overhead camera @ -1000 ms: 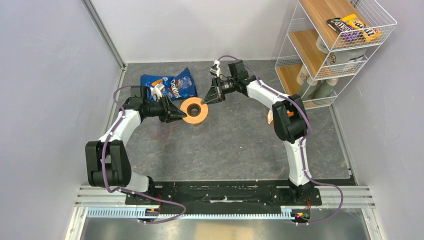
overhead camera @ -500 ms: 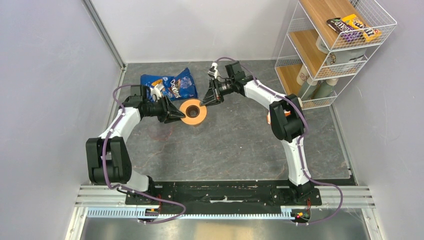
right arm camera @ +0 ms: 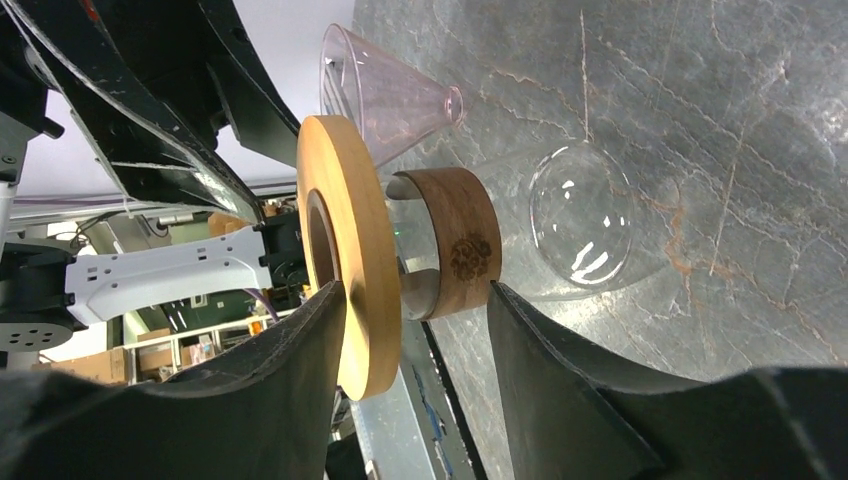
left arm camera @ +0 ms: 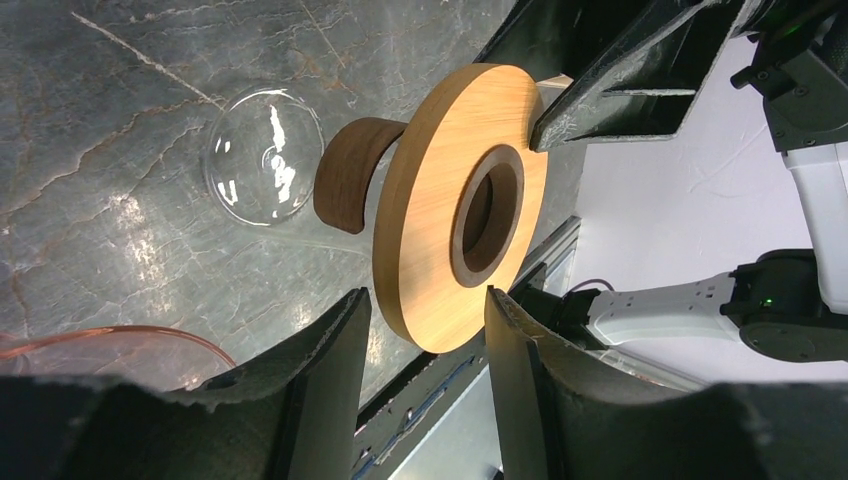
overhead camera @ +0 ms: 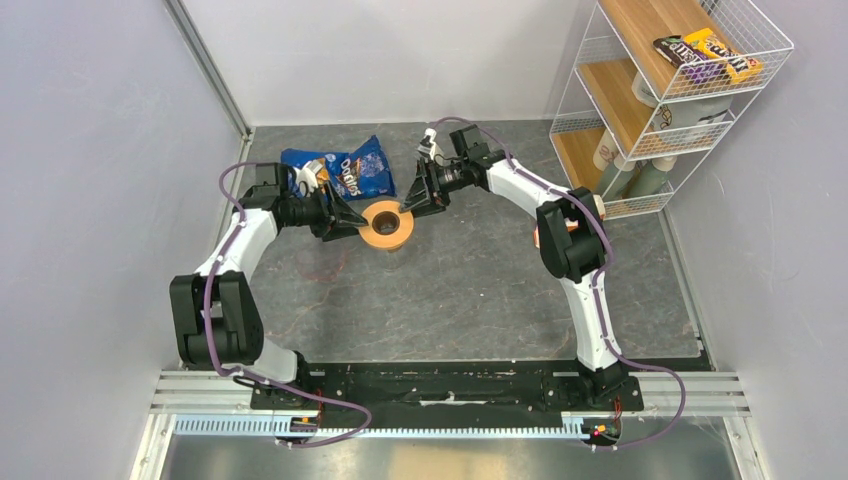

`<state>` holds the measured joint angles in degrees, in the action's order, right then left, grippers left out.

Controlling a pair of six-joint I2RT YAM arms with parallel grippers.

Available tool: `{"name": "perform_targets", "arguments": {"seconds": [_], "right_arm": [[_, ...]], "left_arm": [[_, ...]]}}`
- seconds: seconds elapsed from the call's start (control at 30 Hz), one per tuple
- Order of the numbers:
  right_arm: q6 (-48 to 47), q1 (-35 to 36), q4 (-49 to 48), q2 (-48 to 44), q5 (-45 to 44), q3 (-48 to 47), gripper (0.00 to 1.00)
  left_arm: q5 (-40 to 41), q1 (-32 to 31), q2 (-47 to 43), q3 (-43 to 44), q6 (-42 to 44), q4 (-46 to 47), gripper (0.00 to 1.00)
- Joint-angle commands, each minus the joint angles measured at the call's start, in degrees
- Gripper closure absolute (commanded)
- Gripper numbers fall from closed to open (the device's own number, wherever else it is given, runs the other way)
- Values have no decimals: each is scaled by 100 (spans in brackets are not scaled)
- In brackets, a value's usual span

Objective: Place the coffee filter in the dripper

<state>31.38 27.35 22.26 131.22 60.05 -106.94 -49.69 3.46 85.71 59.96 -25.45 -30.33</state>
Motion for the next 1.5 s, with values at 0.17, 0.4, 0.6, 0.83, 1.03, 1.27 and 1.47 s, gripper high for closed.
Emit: {"name": "perform_targets", "arguments": {"seconds": [0.17, 0.4, 0.6, 0.83, 1.03, 1.27, 1.47], "right_arm": [[-794, -239, 938, -757, -14, 56, 33], [-866, -223, 1039, -1185, -13, 543, 35], [-862, -162, 1039, -1151, -111, 591, 41], [-851, -47, 1052, -963, -142, 429, 46], [-820, 54, 1029, -836, -223, 399, 48], [-782, 94, 982, -780, -228, 299, 53], [-743, 99, 973, -758, -188, 196, 56]], "left_arm": [[111, 66, -235, 235, 346, -149, 46], [118, 66, -143, 220, 319, -61, 47], [100, 57, -83, 147, 188, 109, 49], [50, 39, -27, 108, 81, 235, 51], [30, 31, 57, 94, 43, 297, 52], [-41, 10, 102, 44, -89, 468, 58], [-103, 3, 116, 59, -141, 519, 61]]}}
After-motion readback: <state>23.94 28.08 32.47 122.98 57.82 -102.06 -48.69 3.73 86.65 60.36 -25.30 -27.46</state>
